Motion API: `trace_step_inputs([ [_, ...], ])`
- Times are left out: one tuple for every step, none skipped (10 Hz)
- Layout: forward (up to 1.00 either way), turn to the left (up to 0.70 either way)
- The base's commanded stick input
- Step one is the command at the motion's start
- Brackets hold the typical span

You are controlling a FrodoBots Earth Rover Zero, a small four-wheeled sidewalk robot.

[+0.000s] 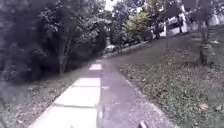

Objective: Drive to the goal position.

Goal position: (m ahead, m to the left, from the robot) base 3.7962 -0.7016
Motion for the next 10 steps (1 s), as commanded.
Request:
trace_step_inputs([
  [0.7, 0.0],
  [0.7, 0.0],
  [0.7, 0.0],
  [0.7, 0.0],
  [0.7, 0.0],
  [0.7, 0.0],
  [0.7, 0.0],
  [0.7, 0.0],
  [0.7, 0.0],
  [0.7, 0.0],
])
